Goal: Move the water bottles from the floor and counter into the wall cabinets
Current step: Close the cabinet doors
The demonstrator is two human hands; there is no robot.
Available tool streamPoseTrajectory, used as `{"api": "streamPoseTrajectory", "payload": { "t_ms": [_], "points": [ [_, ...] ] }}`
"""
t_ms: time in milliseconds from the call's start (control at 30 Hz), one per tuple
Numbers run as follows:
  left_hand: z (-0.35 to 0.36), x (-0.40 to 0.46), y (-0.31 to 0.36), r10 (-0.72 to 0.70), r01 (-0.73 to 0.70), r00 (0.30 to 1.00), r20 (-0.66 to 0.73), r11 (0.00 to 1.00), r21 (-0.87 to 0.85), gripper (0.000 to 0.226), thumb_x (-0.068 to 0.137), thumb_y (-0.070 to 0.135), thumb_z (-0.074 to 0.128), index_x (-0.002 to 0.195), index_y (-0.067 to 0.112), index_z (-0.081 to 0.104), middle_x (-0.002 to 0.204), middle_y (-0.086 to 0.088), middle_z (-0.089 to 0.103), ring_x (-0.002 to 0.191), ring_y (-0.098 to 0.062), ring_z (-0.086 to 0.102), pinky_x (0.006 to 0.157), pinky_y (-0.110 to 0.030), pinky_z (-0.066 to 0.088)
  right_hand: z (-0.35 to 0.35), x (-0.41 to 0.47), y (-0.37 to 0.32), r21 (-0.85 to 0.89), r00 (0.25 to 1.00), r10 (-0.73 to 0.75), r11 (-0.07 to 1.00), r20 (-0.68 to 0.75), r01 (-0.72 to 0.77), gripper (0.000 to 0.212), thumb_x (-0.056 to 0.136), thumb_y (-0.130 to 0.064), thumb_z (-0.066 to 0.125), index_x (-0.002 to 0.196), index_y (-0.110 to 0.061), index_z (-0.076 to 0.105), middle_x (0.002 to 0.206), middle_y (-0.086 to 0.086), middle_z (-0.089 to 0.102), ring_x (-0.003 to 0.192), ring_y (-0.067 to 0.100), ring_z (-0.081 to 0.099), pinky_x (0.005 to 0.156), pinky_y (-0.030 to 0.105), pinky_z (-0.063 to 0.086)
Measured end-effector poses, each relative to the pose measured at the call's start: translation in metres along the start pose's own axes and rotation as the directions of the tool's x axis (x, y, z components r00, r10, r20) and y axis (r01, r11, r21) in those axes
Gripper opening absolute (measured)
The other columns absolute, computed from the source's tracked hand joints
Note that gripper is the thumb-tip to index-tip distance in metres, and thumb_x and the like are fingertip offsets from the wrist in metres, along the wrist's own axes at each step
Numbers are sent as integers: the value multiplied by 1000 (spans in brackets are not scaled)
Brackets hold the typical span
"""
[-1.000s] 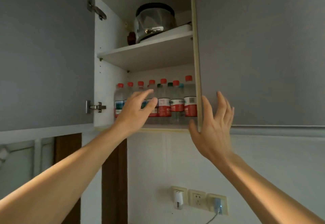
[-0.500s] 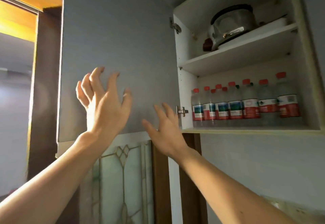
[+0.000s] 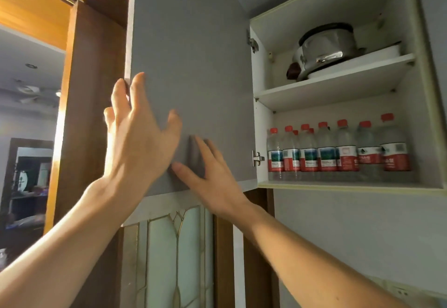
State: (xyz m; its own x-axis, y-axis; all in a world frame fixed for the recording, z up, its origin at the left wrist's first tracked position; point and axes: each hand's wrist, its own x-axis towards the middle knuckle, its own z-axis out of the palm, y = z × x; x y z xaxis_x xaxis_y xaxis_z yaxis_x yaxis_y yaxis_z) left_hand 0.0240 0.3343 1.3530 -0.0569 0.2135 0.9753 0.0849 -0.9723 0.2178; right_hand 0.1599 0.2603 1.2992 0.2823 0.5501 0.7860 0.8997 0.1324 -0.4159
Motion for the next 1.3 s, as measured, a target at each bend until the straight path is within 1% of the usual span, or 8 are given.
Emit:
{"api": "streamPoseTrajectory", "payload": {
  "t_ms": [100,167,267,367,567,700,1100,1300],
  "points": [
    [-13,3,11,66,-72,997,-30,941,-332,62,91,34,63,148,30,38,124,29,59,101,1,59,77,2,42,-32,-21,-13,71,998,-40,997,-42,43,77,91,-70,52,156,-46,19,165,-20,16,151,6,18,120,39,28],
    [-11,6,23,3,58,995,99,787,-614,59,91,41,57,147,37,38,107,30,68,97,3,67,72,-13,56,-54,-41,-23,111,996,-58,992,-74,66,72,90,-72,50,153,-54,20,155,-38,23,143,-7,26,108,22,36],
    [10,2,41,44,265,943,331,504,-822,60,94,50,51,150,41,34,129,15,66,118,-8,64,94,-45,54,-85,-70,-39,151,986,-95,982,-134,115,69,87,-72,49,150,-58,24,149,-43,31,138,-13,34,99,11,39],
    [45,-10,74,160,341,881,445,438,-832,57,100,51,45,153,36,32,145,12,55,131,-7,54,107,-48,46,-115,-92,-55,89,963,-158,980,-217,180,62,91,-64,51,148,-52,30,146,-37,42,134,-13,40,102,10,43],
    [123,-49,145,235,305,842,486,535,-788,70,90,67,34,155,51,13,166,23,12,153,-8,16,125,-54,18,-176,-123,-52,-349,871,-262,930,-415,113,68,97,-29,64,155,-31,28,154,-13,43,137,6,47,103,37,53],
    [174,-70,183,225,213,872,436,628,-749,71,91,72,26,155,53,4,166,24,-1,155,-13,9,124,-54,14,-226,-138,-25,-486,841,-264,874,-472,1,66,97,-18,63,155,-23,32,150,-9,46,129,0,49,97,13,49],
    [284,-110,265,229,32,870,436,857,-514,81,88,77,13,159,40,-1,168,7,-13,154,-22,-9,126,-49,10,-338,-149,106,-625,761,-242,736,-602,-260,58,100,-12,54,154,-12,34,150,-1,43,123,5,37,95,-5,20],
    [327,-117,284,218,-35,882,419,915,-401,76,96,67,25,160,32,7,169,-5,-4,154,-31,-2,125,-49,11,-373,-142,156,-679,779,-211,651,-590,-339,62,98,-12,57,155,-9,32,152,2,42,130,23,32,111,35,33]
  ]
}}
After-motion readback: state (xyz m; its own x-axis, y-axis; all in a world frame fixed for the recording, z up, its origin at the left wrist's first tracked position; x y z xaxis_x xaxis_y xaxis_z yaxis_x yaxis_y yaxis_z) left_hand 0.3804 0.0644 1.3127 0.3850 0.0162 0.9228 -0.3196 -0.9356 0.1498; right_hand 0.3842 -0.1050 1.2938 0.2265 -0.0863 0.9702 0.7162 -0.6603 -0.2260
